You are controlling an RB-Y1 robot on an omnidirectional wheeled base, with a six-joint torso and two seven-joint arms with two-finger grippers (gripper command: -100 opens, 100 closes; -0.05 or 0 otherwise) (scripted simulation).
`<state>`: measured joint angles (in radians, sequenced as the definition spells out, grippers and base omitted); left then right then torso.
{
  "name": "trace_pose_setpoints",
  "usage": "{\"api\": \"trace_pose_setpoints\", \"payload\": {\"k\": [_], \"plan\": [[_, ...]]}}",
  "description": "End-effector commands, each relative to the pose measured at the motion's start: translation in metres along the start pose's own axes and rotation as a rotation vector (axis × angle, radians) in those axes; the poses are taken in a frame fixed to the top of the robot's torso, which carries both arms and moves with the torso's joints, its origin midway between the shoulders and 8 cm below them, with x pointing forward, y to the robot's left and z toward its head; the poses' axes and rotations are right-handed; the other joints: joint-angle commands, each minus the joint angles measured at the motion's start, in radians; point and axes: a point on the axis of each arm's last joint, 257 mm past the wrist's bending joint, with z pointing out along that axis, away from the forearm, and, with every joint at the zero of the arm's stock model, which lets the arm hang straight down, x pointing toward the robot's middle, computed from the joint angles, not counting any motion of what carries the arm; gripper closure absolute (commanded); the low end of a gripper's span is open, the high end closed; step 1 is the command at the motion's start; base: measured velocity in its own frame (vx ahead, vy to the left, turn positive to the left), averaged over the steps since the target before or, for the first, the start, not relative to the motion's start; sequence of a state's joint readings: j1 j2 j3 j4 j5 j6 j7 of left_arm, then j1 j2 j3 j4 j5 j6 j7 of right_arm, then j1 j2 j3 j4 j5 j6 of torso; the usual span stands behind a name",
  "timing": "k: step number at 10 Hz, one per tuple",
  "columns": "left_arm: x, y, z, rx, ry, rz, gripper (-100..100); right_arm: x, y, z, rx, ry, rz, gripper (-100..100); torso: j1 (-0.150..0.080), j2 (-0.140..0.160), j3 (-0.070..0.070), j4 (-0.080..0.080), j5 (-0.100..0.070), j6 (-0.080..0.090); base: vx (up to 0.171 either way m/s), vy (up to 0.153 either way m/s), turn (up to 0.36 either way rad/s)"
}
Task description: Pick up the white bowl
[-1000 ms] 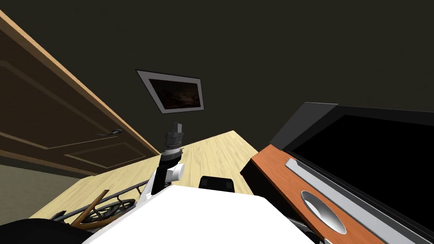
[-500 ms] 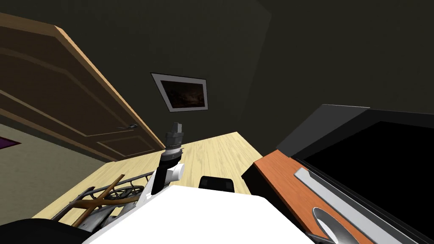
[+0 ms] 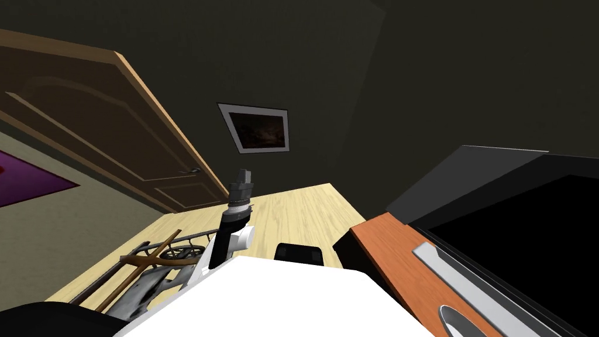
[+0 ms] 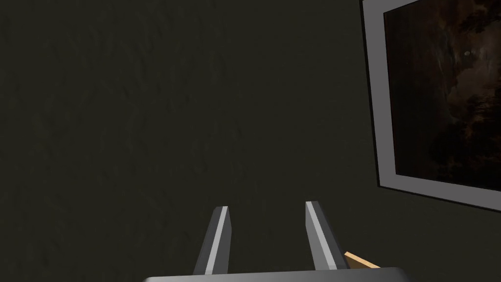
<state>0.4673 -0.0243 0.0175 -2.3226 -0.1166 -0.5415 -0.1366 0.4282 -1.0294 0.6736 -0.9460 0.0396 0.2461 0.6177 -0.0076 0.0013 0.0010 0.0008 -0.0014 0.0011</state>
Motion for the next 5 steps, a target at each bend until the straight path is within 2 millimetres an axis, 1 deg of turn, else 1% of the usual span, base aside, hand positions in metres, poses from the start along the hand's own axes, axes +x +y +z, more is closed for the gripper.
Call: {"api": "trace_pose_setpoints", "payload": {"k": [1,2,3,4,5], "plan": [[0.0,0.0,0.0,0.0,0.0,0.0,0,0.009,0.01,0.003,-0.008,0.02,-0.016,-100,0.0,0.0,0.0,0.0,0.0,0.0,-0.003,-0.172,0.184],[0.0,0.0,0.0,0.0,0.0,0.0,0,0.006,0.005,0.002,-0.003,0.012,-0.009,-100,-0.004,0.0,0.0,0.0,-0.001,0.0,-0.002,-0.088,0.04],[0.0,0.0,0.0,0.0,0.0,0.0,0,0.006,0.006,0.003,-0.003,0.013,-0.012,0,0.0,0.0,0.0,0.0,-0.001,0.001,0.0,-0.015,-0.003],[0.0,0.0,0.0,0.0,0.0,0.0,0,0.007,0.013,0.006,0.0,0.018,-0.005,-100,0.004,0.0,0.0,0.0,0.0,0.001,-0.01,-0.042,0.059],[0.0,0.0,0.0,0.0,0.0,0.0,0,0.008,0.019,0.009,0.002,0.022,0.0,-100,0.003,0.0,0.0,0.0,0.0,0.001,-0.021,-0.071,0.091]]}}
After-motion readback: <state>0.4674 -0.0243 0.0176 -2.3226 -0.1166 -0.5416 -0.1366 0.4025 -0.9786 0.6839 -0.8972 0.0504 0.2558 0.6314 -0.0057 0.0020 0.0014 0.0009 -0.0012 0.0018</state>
